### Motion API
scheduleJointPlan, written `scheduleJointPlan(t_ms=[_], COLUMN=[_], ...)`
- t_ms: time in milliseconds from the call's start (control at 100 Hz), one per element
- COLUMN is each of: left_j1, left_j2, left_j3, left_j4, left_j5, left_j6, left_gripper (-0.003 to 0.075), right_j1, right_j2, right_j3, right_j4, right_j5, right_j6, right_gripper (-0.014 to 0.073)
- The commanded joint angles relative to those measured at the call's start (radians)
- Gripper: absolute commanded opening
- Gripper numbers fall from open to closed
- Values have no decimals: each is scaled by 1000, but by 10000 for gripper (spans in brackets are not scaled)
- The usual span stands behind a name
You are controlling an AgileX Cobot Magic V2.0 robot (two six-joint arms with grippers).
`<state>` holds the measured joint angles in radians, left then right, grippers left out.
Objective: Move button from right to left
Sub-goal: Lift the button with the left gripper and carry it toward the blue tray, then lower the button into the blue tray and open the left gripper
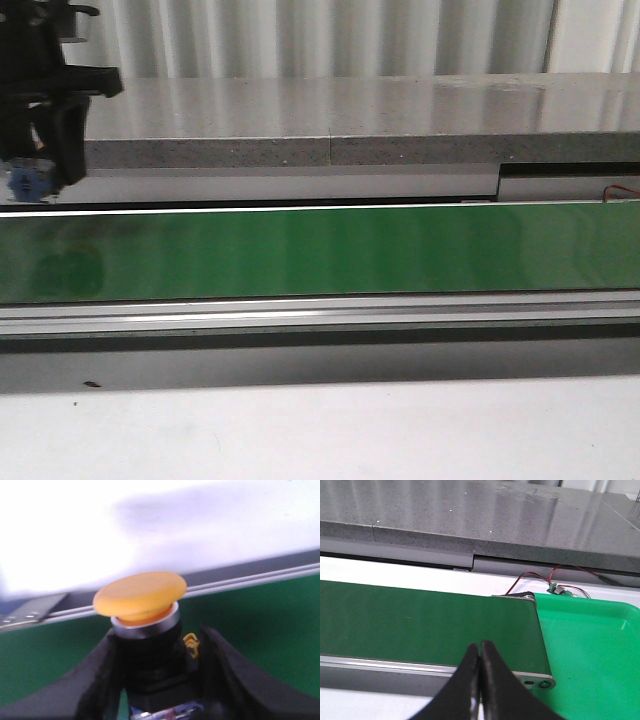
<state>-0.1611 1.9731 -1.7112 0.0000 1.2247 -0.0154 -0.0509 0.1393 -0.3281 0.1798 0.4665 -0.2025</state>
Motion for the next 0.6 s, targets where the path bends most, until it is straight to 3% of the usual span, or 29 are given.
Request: scheduleJointPlan(t_ms=[0, 260, 590], left_j1=[67, 234, 455], left_j2=[-66, -66, -66], left_j3=[-33, -33, 0], left_j4=[-10, -7, -6], left_j5=[42, 42, 42], left_j6=[94, 311, 372], left_gripper=[-20, -20, -20], right_j1=[-1, -1, -1], right_j2=[11, 11, 11], right_j3=[-23, -23, -23], right_j4=[9, 9, 9], right_j5=[-82, -82, -82], right_j6=[-5, -5, -5], right_gripper=[-68, -68, -68])
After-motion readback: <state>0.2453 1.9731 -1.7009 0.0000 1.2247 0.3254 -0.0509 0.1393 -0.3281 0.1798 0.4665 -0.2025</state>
